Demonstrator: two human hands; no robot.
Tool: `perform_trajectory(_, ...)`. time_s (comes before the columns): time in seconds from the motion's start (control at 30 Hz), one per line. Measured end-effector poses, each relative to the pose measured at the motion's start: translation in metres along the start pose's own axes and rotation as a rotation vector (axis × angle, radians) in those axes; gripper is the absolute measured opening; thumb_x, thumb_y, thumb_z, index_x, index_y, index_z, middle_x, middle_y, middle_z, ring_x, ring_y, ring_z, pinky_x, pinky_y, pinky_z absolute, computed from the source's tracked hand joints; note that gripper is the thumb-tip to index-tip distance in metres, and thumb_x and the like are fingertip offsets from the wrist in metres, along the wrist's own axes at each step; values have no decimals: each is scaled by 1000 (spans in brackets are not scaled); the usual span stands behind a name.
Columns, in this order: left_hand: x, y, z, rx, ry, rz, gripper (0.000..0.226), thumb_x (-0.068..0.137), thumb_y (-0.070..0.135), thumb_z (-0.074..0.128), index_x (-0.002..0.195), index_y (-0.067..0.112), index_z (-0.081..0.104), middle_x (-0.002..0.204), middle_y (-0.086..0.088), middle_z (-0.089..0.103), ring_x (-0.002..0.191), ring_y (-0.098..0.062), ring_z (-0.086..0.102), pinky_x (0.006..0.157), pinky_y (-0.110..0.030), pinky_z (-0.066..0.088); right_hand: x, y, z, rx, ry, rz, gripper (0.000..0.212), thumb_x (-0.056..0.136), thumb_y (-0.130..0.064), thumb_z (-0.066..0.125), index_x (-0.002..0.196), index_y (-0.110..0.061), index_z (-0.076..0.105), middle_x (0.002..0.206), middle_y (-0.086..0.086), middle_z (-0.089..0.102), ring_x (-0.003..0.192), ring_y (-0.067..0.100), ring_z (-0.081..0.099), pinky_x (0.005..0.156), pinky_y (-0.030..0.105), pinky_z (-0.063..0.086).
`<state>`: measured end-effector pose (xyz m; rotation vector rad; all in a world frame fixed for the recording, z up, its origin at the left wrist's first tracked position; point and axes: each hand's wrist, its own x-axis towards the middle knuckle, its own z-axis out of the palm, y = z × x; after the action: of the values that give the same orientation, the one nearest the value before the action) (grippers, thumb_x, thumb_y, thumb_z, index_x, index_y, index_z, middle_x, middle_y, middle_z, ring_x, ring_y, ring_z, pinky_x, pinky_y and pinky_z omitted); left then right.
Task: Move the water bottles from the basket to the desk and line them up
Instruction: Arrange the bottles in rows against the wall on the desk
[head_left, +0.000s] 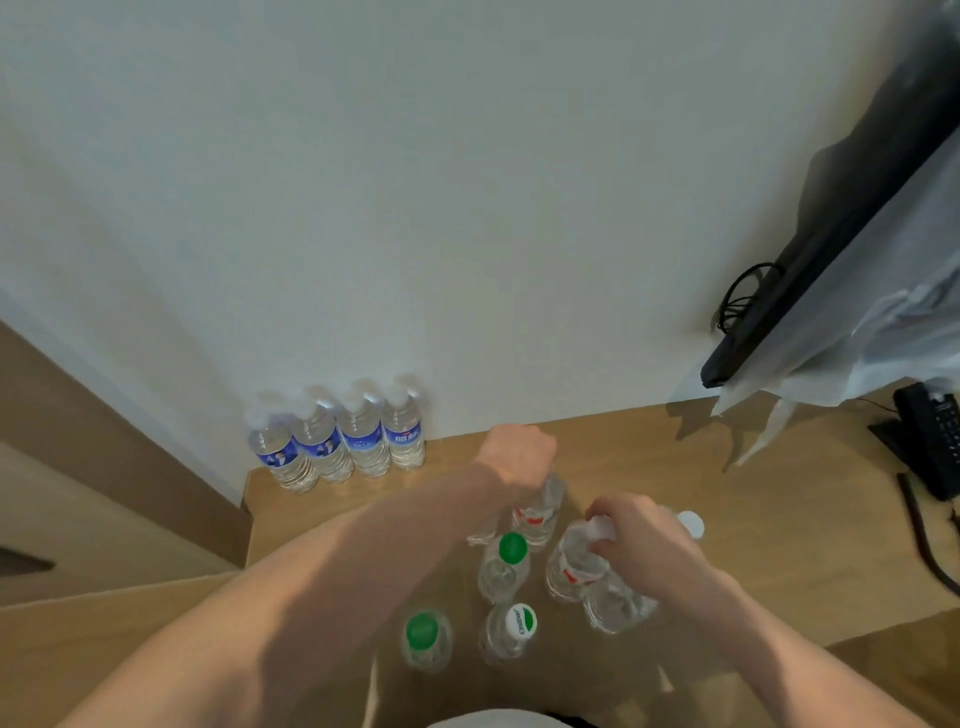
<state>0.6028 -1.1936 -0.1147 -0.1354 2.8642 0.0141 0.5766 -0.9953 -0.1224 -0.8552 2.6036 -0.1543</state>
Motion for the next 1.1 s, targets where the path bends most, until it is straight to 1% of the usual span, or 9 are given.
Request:
perform_trajectory(0.07,2,-17,-2,-45,29,-73,25,96,20,64,119,11,65,114,-10,68,101,-32,70,76,-40,53,13,1,-9,43,-4,-19,22,93,-36,78,114,-31,72,109,-9,73,94,13,69,86,35,60)
perform_trajectory(0.17,7,-43,-12,-94,87,-186,31,101,31,59,126,12,59,121,-10,64,110,-34,67,79,-40,48,41,-2,-27,73,-4,-43,29,93,-44,78,117,-29,72,113,-10,72,99,12,69,89,32,59)
perform_trajectory(0.27,15,-64,-23,-83,114,-270,32,103,34,59,128,12,58,124,-9,63,115,-33,67,83,-40,49,69,-11,-45,73,-2,-67,28,93,-40,79,117,-29,74,112,-8,74,98,14,71,87,31,60)
perform_trajectory(0.33,18,-80,-27,-70,115,-300,32,103,33,59,126,11,59,124,-10,64,114,-34,67,83,-39,49,86,-20,-55,36,20,-97,28,94,-36,76,121,-29,74,117,-6,72,106,18,70,87,30,54)
perform_trajectory(0.43,18,-104,-28,-58,112,-350,33,102,33,58,125,10,59,125,-12,66,113,-34,67,83,-39,50,115,-35,-61,-23,38,-144,32,96,-36,73,126,-25,71,122,0,69,114,22,66,95,35,51)
perform_trajectory(0.53,19,-121,-26,-34,103,-395,37,106,38,51,128,9,60,125,-12,66,114,-34,66,84,-39,49,148,-53,-62,5,12,-160,28,96,-36,72,122,-26,72,118,3,66,113,28,66,92,37,52)
perform_trajectory(0.7,23,-136,-15,-44,47,-442,34,106,36,51,126,11,61,124,-11,66,113,-32,67,80,-37,48,190,-79,-55,80,1,-212,31,96,-35,71,125,-25,70,115,4,63,110,28,63,91,36,50)
perform_trajectory(0.9,27,-143,-3,-106,77,-427,31,106,35,54,121,10,62,117,-11,67,105,-34,68,72,-35,41,221,-103,-36,73,17,-270,36,97,-33,72,132,-26,67,138,1,61,130,24,57,107,34,45)
perform_trajectory(1.1,23,-145,2,-110,102,-432,32,105,38,56,120,10,62,115,-12,67,103,-36,69,72,-36,43,221,-112,-23,51,43,-292,39,100,-30,70,138,-22,64,141,4,60,132,25,57,110,34,43)
